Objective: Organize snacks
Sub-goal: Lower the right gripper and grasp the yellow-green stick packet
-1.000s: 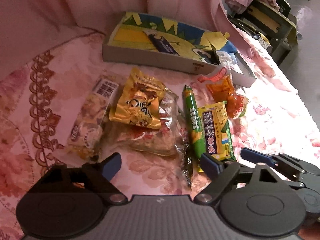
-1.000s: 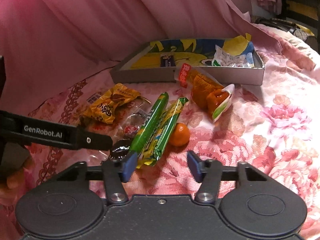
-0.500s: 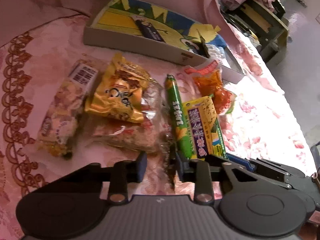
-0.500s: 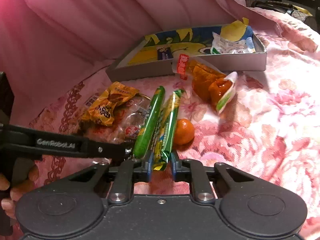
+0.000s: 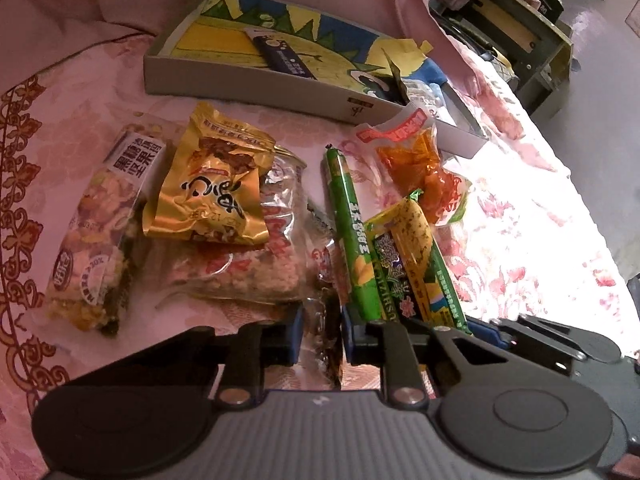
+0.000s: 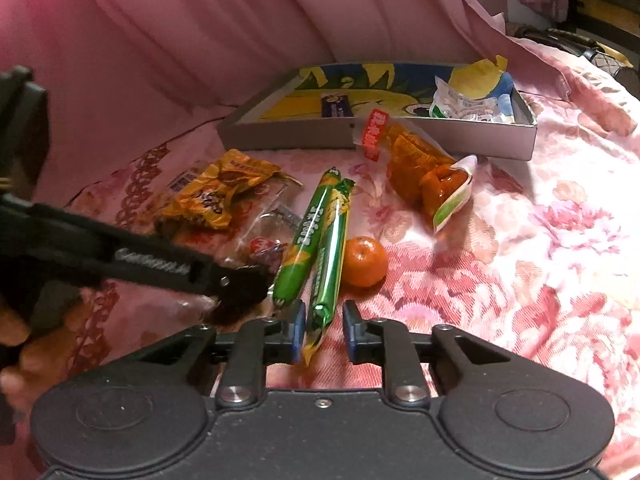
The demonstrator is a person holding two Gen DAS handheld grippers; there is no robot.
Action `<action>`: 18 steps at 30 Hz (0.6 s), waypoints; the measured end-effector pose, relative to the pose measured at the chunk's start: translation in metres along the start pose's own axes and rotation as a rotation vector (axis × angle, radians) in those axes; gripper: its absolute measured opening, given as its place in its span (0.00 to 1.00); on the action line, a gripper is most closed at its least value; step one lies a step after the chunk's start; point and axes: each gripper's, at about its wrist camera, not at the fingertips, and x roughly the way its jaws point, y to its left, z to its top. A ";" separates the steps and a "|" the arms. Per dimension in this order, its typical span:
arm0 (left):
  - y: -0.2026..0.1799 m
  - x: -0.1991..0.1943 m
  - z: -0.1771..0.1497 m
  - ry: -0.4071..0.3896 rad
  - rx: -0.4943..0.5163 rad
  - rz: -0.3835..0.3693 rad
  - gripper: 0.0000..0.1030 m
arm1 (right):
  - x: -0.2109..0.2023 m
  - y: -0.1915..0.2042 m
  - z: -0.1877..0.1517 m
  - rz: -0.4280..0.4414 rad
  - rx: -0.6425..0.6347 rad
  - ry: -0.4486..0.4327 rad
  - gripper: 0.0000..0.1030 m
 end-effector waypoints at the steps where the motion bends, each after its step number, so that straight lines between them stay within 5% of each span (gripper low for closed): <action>1: -0.001 0.000 0.000 0.000 -0.001 0.002 0.21 | 0.001 -0.001 0.000 0.001 0.005 -0.001 0.23; 5: -0.006 -0.003 -0.002 0.002 0.005 0.009 0.15 | -0.004 0.003 -0.001 -0.008 -0.023 -0.017 0.12; 18: -0.010 0.003 -0.003 0.012 0.020 0.027 0.16 | -0.012 0.012 -0.006 -0.059 -0.095 -0.022 0.11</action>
